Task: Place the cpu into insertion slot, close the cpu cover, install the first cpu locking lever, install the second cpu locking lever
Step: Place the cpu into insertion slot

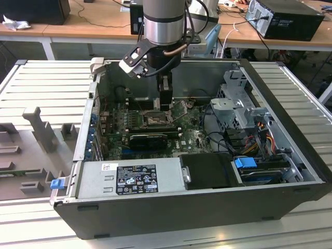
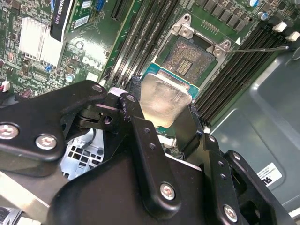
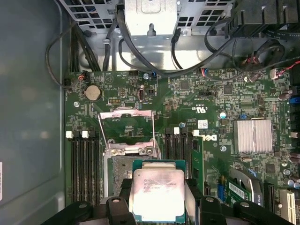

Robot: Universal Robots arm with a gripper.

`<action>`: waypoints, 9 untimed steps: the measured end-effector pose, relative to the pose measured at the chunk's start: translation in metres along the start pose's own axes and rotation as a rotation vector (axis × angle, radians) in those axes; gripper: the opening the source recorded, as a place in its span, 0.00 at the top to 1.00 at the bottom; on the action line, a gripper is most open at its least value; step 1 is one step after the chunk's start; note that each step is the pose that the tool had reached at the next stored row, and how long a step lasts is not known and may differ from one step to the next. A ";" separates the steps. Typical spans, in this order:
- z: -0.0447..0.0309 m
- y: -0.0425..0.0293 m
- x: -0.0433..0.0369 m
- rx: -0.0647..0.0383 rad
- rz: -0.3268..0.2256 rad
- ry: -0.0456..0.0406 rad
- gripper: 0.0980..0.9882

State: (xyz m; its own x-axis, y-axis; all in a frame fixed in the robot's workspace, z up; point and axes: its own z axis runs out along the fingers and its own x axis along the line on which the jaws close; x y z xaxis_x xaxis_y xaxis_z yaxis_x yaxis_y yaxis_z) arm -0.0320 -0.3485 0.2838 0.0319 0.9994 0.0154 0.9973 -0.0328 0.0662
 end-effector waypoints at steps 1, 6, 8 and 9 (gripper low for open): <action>0.0006 0.0000 0.0000 0.000 0.000 0.0000 0.52; 0.0018 -0.0001 0.0000 0.000 0.000 0.0000 0.52; 0.0025 -0.0002 0.0000 0.001 0.000 0.0000 0.52; 0.0028 -0.0002 0.0000 0.001 0.000 0.0000 0.52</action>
State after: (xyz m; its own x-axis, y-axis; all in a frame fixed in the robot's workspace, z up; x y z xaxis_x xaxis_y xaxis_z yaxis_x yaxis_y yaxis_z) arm -0.0320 -0.3485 0.2810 0.0319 0.9994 0.0155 0.9973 -0.0329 0.0654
